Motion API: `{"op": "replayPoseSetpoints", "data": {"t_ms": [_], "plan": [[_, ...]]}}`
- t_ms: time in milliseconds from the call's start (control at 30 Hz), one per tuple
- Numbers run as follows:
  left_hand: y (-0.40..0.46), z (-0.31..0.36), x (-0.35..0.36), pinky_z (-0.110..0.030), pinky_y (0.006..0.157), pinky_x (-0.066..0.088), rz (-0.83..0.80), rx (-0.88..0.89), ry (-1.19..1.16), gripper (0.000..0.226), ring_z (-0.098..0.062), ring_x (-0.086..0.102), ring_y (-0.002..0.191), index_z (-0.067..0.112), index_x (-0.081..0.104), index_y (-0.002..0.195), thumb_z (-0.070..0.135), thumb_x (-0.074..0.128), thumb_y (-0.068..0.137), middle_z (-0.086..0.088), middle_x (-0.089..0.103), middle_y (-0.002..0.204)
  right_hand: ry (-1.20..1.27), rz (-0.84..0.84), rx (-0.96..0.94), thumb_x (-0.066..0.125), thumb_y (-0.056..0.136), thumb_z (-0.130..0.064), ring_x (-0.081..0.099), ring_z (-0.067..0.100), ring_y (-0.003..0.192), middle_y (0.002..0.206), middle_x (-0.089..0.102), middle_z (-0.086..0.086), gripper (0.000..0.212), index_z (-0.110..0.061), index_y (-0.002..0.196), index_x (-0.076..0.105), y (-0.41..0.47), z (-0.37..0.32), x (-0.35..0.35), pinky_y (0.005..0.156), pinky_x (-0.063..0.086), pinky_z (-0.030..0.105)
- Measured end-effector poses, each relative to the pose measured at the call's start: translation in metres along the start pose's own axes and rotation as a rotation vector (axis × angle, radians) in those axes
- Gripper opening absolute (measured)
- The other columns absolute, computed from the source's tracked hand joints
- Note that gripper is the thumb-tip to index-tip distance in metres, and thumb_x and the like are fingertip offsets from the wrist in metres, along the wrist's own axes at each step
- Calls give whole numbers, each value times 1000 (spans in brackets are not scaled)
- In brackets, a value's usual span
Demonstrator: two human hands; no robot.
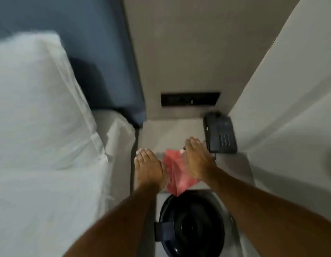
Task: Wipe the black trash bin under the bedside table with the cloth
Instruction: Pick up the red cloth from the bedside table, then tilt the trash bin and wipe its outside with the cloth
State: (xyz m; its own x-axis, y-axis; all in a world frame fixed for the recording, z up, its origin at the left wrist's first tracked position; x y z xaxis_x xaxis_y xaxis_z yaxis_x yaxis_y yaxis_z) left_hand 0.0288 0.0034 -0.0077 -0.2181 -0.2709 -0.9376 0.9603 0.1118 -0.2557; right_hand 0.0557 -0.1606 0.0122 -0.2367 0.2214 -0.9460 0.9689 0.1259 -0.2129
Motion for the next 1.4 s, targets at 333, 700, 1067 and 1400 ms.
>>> {"op": "replayPoseSetpoints", "data": {"t_ms": [333,700,1067,1400], "plan": [[46,-20,153,-46,90,49,-73,-38,-520,58,-38,58,103,2,49,110,44,71,76,-19,60,110,154,-126,74,59,94,-1,55,46,132,144,54,35,41,14,132,58,-24,58,176,111,44,46],[24,6,148,-29,52,56,-384,-225,-1011,20,-17,62,52,18,65,71,0,70,78,-1,64,65,908,14,713,71,84,-2,63,33,112,127,62,17,59,-2,140,52,-6,84,176,89,58,37],[-189,-15,162,-56,98,48,-1028,-255,-1467,47,-33,66,100,4,68,114,10,75,69,-19,69,108,2460,-141,444,76,74,-28,35,48,148,153,41,27,96,-3,157,35,-268,46,192,120,25,66],[-314,-37,262,-38,85,56,-402,549,-107,43,-23,67,99,29,60,114,58,48,85,-3,72,108,2601,182,754,31,108,-33,34,47,149,165,24,31,64,-3,162,17,-459,62,321,123,15,59]]}}
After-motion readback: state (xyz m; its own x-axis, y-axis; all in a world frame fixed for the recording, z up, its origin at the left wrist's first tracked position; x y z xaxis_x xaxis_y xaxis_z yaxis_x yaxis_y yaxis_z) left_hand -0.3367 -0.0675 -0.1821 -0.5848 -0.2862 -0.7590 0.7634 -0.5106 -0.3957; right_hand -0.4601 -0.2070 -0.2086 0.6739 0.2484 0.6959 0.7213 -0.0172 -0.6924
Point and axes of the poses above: each hand's wrist, its own y-axis towards the middle knuckle, its own x-axis out of the palm, z = x × y, the point moved 3 cm from there along y, towards the middle knuckle
